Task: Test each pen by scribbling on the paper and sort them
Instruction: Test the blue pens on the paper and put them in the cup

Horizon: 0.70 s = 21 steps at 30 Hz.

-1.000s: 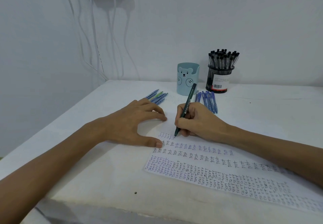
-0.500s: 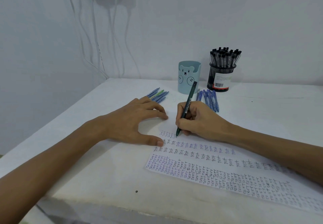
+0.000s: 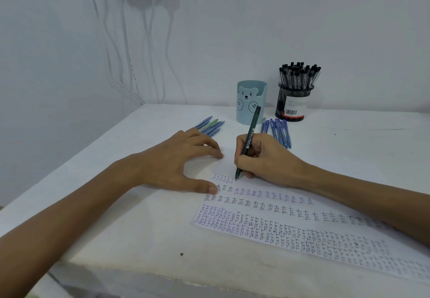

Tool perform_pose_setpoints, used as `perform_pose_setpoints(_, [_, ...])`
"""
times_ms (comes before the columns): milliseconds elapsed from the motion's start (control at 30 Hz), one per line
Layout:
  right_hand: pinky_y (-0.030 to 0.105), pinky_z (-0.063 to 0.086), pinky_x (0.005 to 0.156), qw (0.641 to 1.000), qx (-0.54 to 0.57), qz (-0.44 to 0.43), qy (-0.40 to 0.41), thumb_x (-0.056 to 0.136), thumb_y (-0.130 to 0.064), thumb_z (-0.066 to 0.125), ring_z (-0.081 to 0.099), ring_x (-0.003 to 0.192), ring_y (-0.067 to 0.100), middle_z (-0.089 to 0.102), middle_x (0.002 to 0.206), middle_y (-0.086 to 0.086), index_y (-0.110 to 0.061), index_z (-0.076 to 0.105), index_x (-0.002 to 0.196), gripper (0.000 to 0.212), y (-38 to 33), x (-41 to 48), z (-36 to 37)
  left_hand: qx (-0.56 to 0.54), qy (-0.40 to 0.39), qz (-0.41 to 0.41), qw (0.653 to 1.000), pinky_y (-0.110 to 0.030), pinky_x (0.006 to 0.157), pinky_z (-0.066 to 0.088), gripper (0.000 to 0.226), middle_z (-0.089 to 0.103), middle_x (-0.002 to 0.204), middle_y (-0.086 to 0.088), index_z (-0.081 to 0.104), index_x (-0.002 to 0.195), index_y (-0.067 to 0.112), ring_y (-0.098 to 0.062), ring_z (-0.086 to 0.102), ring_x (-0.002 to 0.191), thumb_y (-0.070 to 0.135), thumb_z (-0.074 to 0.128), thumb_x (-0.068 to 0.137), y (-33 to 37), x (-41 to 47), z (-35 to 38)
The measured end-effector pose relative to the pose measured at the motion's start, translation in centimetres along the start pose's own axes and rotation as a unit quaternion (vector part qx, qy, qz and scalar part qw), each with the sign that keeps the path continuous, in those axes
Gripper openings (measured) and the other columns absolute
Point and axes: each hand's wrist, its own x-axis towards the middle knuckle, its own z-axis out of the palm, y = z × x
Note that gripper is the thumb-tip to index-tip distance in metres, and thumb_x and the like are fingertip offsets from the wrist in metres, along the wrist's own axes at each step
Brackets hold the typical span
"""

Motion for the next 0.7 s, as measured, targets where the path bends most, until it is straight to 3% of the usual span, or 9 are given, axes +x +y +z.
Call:
perform_pose_setpoints(367, [0.016,0.039,0.048,1.000,0.013,0.002,0.011,0.089,0.001,0.063,0.050,0.045,0.009,0.061,0.056,0.008,-0.003,0.059,0.075,0.015,-0.07,-0.06,0.07,0.004,0.004,0.002,1.000,-0.023,0.111,0.028,0.074,0.047,0.140,0.025,0.053,0.141,0.039,0.000,0.036,0.134,0.084,0.057,0.082,-0.10,-0.02,0.05])
perform_pose_setpoints(700, [0.018,0.039,0.046,0.999,0.008,0.008,0.051,0.089,-0.001,0.060,0.048,0.043,0.011,0.056,0.050,0.004,-0.007,0.053,0.070,0.021,0.09,0.08,0.19,0.005,0.002,-0.001,1.000,-0.018,0.109,0.025,0.075,0.047,0.140,0.025,0.053,0.142,0.038,0.001,0.036,0.133,0.083,0.057,0.082,-0.02,-0.03,-0.08])
